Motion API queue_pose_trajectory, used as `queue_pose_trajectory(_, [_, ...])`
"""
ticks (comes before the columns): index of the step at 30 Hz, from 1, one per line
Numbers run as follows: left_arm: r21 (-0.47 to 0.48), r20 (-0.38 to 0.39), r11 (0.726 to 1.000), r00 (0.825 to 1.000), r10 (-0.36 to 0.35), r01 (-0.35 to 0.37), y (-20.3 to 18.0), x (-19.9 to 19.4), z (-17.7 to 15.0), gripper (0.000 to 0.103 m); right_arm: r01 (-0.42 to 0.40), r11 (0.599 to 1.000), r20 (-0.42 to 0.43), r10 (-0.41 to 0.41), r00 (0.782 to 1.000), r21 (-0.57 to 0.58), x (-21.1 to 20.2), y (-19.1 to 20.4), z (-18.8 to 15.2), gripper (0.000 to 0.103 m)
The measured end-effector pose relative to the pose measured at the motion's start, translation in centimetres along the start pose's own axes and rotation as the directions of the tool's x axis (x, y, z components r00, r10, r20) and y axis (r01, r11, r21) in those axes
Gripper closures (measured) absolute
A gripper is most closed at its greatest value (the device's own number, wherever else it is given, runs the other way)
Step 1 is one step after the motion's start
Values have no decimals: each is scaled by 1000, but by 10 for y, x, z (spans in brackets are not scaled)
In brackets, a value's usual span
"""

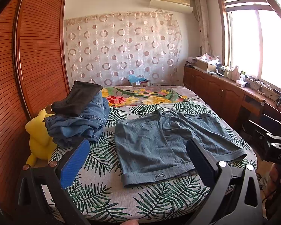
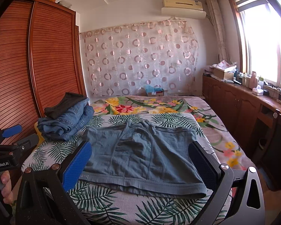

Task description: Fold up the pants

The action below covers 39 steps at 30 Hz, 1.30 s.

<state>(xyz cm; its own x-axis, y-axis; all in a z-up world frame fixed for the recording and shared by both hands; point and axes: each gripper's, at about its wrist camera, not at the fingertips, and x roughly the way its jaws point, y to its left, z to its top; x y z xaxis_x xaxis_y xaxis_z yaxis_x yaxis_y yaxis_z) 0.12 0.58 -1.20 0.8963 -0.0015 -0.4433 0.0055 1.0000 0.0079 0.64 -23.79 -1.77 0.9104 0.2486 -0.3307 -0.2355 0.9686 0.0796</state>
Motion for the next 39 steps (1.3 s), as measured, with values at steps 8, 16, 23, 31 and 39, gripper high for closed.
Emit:
queue_pose_trajectory(8, [2,1,1000,1000,0,0,0,0,1,0,0,1000,1,0,1000,0,0,0,0,0])
queue_pose_trajectory(16, [1,3,1000,1000,1,-1,0,-7,8,0,1,1000,1,-1,1000,-1,-1,1,1,0])
queue_pose_trajectory(23, [1,6,1000,1000,0,0,0,-8,9,0,6,1000,4,-6,1000,-1,-2,1,1,0])
queue_pose_trajectory(31, [3,10,1000,1000,3,-3,-1,-10,10,0,5,1000,5,-5,1000,-1,-2,1,1,0])
queue_pose_trajectory(39, [3,11,1000,1000,2,-2,0,-10,10,0,6,1000,5,-6,1000,-2,-2,1,1,0])
